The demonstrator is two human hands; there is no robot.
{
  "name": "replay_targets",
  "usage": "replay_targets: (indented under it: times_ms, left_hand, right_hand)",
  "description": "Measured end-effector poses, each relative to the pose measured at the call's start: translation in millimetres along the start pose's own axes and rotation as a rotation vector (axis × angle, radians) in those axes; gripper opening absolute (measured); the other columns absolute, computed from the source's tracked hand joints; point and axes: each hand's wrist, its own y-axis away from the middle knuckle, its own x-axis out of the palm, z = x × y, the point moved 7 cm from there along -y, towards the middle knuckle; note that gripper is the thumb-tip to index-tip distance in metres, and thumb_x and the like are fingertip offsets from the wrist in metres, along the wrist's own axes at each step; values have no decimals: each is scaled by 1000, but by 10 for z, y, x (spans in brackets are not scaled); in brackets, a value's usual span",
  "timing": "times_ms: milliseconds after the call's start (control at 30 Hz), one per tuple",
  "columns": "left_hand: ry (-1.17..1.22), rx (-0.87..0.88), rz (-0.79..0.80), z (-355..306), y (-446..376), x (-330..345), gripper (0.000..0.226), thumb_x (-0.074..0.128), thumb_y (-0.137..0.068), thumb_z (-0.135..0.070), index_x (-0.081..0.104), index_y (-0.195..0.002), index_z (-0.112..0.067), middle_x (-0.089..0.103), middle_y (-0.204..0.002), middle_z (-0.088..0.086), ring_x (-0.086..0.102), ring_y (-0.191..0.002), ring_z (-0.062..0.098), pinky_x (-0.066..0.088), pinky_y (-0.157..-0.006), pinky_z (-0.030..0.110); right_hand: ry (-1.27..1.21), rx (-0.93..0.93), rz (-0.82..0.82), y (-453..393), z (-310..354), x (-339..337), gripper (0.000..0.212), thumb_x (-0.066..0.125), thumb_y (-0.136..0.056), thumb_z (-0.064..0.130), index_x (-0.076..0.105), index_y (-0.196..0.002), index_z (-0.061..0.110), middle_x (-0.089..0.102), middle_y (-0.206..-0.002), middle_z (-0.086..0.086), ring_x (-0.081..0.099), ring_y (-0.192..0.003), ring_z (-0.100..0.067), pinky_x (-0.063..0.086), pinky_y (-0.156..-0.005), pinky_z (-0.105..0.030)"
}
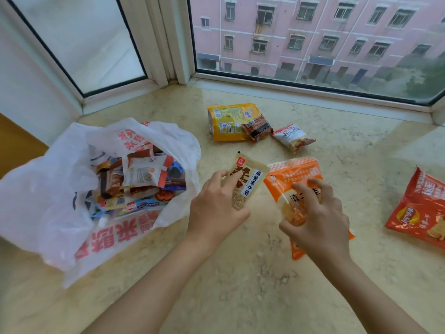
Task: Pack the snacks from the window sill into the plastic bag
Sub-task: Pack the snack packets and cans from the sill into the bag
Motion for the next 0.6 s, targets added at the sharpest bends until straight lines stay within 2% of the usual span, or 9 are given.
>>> replay_targets:
  times_ms: [133,267,400,500,600]
  left_hand:
    - [59,33,-133,-8,57,-618,66,68,-70,-45,52,-134,-34,50,-130,-12,54,-112,9,53,-79,30]
    - [68,12,-204,272,236,-1102,66,65,-69,-50,54,-132,-36,51,-128,-14,58,-104,8,55,-77,29]
    - [47,-106,-219,892,502,-1421,66,60,-66,-54,56,-130,-37,50,-126,-19,56,-103,5,48,-72,22]
    - [43,-255,-169,1428,653,-1533,64,69,-69,-47,55,-131,-39,48,-127,-22,55,-106,4,50,-76,25]
    - [29,-346,-141,1819,700,-1551,62,71,-73,-47,53,-132,-38,49,-127,-19,55,-103,5,49,-73,24]
  right_hand:
    - [-115,-44,-80,25,341,-353,75,81,-56,30,52,-125,34,35,-140,5,46,-114,-30,44,-81,-49]
    - [-129,-133,-106,21,860,-513,74,80,-57,33,51,-125,34,36,-139,4,48,-112,-31,49,-77,-52]
    - [-120,-220,-94,40,1437,-437,73,73,-54,38,53,-123,33,39,-137,4,50,-107,-31,49,-73,-48]
    - [-157,-264,-98,83,1850,-376,70,66,-53,42,54,-121,33,40,-136,5,52,-104,-29,49,-70,-44]
    - [-194,-336,-76,152,2316,-255,69,66,-56,45,53,-123,34,40,-137,5,52,-105,-27,50,-71,-43]
